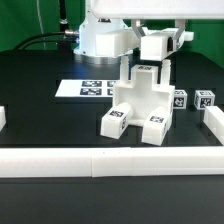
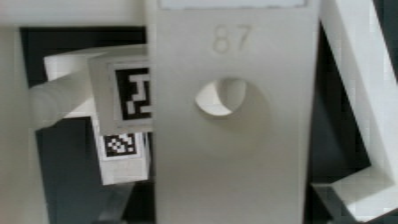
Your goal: Assemble chair
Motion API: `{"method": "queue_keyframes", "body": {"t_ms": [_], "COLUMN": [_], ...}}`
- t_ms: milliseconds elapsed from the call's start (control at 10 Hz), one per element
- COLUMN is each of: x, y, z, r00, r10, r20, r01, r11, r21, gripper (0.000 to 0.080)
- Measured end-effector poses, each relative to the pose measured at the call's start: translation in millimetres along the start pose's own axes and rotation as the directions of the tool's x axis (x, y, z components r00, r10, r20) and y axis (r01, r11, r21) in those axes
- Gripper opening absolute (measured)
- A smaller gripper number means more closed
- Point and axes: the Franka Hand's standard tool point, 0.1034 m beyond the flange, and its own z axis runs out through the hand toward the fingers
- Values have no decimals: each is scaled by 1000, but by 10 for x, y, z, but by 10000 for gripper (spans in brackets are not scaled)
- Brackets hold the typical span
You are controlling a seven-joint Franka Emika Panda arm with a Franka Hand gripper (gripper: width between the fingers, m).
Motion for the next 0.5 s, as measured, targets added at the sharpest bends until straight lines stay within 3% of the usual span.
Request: {"method": "queue_keyframes", "body": {"t_ms": [500], "x": [25], "y": [-4], "z": [94], "r00": [1000], "r10": [-14], "r20": [-17], "r01": [14], "r11": [1000], "r21": [-3], "gripper": [284]}}
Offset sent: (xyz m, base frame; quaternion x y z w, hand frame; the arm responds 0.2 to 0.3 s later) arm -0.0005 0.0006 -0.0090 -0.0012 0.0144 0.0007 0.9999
